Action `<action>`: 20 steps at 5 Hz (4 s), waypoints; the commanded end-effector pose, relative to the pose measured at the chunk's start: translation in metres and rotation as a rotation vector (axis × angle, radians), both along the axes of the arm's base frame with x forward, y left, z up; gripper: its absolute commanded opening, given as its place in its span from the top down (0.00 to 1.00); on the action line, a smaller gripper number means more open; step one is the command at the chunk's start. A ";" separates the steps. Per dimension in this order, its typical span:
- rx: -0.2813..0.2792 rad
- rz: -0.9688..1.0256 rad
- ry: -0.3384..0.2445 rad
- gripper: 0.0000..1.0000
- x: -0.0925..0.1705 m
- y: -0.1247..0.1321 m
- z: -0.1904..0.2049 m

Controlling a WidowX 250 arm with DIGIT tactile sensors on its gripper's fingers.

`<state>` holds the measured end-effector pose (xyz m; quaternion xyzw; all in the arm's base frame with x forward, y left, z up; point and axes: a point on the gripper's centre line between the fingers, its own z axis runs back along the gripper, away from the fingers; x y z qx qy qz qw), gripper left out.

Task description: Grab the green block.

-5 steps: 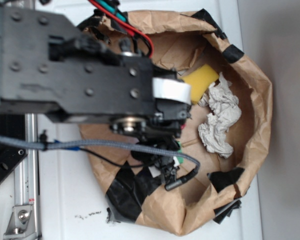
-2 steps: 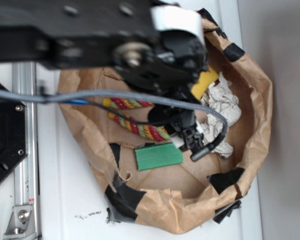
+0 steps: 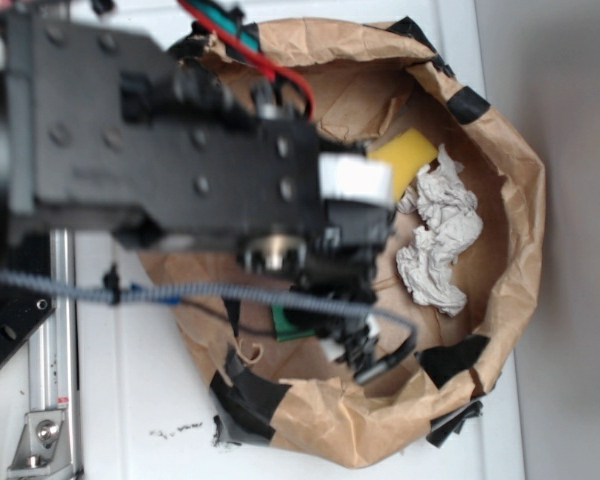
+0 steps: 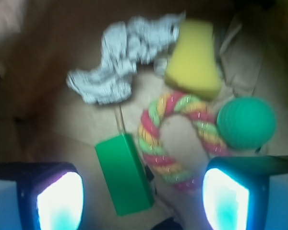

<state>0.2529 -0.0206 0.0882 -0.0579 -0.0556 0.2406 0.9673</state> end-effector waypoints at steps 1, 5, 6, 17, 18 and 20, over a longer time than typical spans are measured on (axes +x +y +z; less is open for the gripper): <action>0.020 -0.028 0.003 0.00 0.000 -0.003 -0.016; -0.060 -0.204 0.022 1.00 0.001 -0.039 -0.072; -0.035 -0.219 0.024 1.00 0.003 -0.034 -0.074; 0.065 -0.383 0.126 0.00 -0.002 -0.039 -0.061; 0.093 -0.426 0.096 0.00 0.002 -0.033 -0.065; 0.146 -0.508 -0.003 1.00 0.016 -0.026 -0.049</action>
